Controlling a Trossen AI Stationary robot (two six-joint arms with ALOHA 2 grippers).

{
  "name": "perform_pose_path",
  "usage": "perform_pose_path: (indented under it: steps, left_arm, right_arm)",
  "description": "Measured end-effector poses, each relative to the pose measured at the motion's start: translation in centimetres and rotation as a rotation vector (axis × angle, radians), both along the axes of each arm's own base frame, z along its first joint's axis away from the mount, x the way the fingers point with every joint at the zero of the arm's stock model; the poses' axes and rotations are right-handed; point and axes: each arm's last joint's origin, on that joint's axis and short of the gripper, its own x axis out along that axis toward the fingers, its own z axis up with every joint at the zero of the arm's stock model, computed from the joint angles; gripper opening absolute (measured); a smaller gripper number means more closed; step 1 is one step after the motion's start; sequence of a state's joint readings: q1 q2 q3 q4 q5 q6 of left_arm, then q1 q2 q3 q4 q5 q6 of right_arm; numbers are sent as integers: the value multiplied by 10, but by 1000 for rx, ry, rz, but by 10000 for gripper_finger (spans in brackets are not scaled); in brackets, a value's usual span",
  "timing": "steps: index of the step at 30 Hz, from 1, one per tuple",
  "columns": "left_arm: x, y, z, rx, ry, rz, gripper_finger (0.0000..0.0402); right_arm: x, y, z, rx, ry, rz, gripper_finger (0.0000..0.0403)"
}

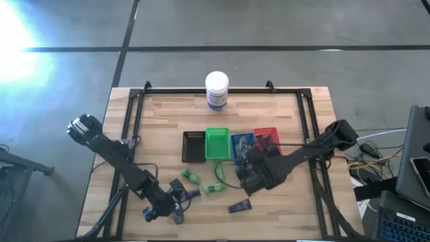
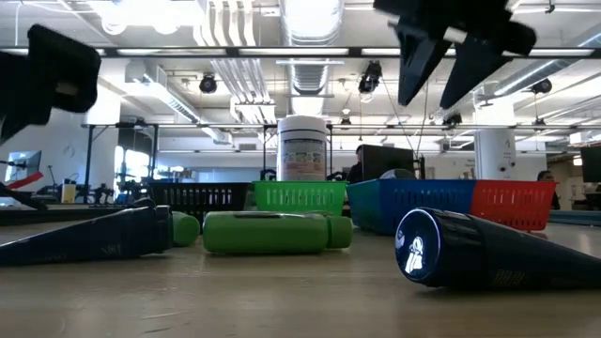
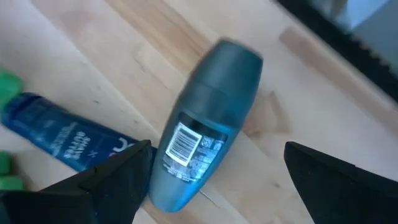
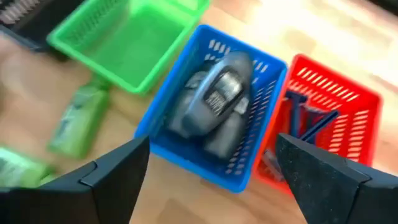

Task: Pick & Place Travel size toiletries
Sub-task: Put the deodorant into the blue basket

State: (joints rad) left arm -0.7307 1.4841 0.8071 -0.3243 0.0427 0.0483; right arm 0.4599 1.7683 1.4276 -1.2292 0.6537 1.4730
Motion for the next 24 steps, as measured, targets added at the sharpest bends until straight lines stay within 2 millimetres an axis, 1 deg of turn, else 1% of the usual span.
perform_pose_path:
  steps: [6,9,12,16,21,24]
  left_arm:
    - [7,-6,-21,45,17,-46,369]
    - [10,-8,-27,48,23,-47,355]
    - [11,-8,-32,57,36,-42,324]
    - [13,-8,-36,50,56,-22,270]
    - [14,-7,-36,46,62,-10,200]
    - [15,-5,-35,32,75,29,198]
  right_arm:
    - [-12,26,2,34,-55,15,329]
    - [-18,38,3,55,-87,8,324]
    - [-24,48,3,82,-119,-5,319]
    - [-30,58,3,115,-157,-25,312]
    - [-27,67,2,209,-179,-4,302]
    - [-20,74,3,284,-213,52,293]
